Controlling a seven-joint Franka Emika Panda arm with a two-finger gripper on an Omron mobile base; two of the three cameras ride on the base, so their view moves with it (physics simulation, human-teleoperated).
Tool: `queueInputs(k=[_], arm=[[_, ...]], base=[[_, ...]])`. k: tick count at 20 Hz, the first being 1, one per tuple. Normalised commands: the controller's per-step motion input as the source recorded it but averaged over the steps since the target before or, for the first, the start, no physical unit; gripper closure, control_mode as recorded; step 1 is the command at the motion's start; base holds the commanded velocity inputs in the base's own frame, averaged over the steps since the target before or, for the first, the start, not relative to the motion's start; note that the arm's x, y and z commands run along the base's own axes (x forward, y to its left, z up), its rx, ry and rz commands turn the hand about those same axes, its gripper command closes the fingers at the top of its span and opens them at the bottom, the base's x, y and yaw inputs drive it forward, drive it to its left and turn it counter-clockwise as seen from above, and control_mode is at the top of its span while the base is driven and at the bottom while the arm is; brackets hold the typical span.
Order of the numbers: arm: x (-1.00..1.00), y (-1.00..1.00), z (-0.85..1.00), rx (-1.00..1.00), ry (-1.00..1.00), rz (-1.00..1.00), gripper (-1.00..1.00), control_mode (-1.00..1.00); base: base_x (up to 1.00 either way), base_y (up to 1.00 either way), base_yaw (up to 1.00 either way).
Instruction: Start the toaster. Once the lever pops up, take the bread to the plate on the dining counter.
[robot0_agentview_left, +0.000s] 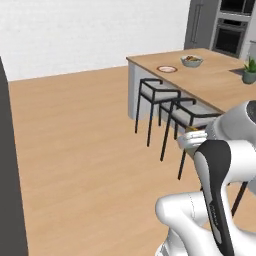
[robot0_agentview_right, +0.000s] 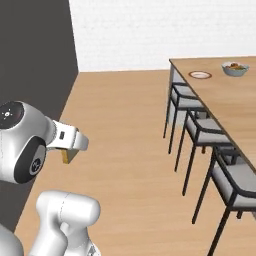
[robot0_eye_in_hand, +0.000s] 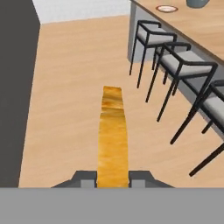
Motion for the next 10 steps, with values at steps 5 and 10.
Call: queueInputs(k=[5, 10], arm=[[0.0, 0.0, 0.0, 0.0, 0.0, 0.0, 1.0, 1.0], [0.0, 0.0, 0.0, 0.0, 0.0, 0.0, 1.0, 1.0]], base=[[1.0, 0.98, -0.36], [1.0, 0.96, -0.4]])
